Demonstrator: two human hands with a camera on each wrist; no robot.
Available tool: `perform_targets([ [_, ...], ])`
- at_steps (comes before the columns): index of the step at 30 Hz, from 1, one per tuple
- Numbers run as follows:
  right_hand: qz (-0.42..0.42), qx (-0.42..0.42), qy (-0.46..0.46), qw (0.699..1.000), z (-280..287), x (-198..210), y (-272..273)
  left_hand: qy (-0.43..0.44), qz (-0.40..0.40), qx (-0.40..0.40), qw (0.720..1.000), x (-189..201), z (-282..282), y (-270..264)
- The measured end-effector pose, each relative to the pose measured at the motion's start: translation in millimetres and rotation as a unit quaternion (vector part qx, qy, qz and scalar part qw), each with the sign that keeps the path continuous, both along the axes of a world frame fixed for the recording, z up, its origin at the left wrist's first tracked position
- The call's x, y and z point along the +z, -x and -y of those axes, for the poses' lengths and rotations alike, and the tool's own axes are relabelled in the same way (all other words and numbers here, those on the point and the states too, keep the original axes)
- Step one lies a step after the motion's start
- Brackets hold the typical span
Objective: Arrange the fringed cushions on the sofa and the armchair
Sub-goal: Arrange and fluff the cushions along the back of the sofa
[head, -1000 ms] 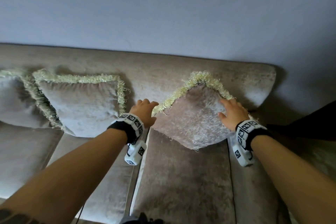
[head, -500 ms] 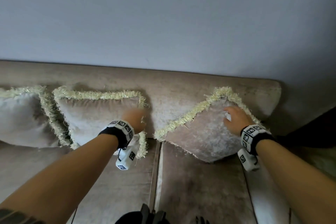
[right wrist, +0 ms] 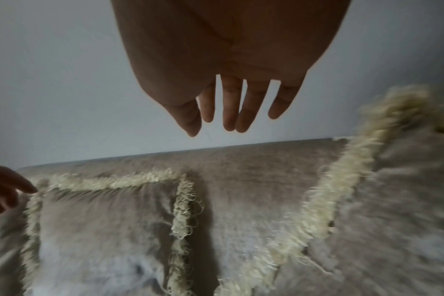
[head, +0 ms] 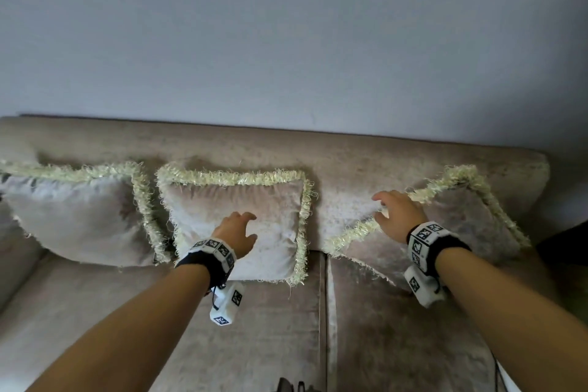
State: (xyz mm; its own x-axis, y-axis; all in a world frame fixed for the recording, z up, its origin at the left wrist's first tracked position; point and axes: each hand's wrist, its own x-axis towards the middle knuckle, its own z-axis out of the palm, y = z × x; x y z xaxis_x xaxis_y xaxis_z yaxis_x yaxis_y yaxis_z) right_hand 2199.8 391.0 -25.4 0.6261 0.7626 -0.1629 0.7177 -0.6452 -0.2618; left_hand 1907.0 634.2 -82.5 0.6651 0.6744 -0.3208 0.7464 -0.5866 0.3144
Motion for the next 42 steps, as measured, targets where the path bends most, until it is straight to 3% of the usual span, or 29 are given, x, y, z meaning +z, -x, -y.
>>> perform_targets([
  [7, -0.032, 0.128, 0.004, 0.991, -92.4, -33.6, 55.8, 0.075, 0.030, 0.150, 0.985, -40.3, -7.9, 81.9],
  [15, -0.141, 0.158, -0.038, 0.976, -186.6, -62.5, 137.7, 0.122, 0.088, 0.293, 0.944, -87.3, -70.6, 174.8],
  [22, -0.116, 0.137, 0.000, 0.984, -272.6, -97.7, 187.7, 0.142, 0.073, 0.234, 0.959, -131.2, -165.7, 200.5],
  [27, -0.001, 0.160, 0.005, 0.987, -330.6, -113.7, 194.8, 0.142, 0.046, 0.200, 0.968, -160.8, -219.0, 183.0],
  [31, 0.083, 0.227, 0.108, 0.964, -364.1, -129.4, 184.8, 0.166, 0.010, 0.167, 0.972, -202.0, -234.9, 164.6],
  [35, 0.082, 0.239, 0.181, 0.950, -368.5, -159.3, 169.5, 0.193, 0.004, 0.139, 0.971, -247.8, -248.4, 159.2],
  [39, 0.117, 0.229, 0.161, 0.953, -355.0, -183.1, 165.9, 0.205, -0.001, 0.123, 0.971, -282.2, -258.0, 152.3],
  [42, 0.162, 0.229, 0.124, 0.952, -349.1, -197.0, 165.4, 0.258, 0.065, 0.122, 0.956, -300.1, -263.3, 134.7],
])
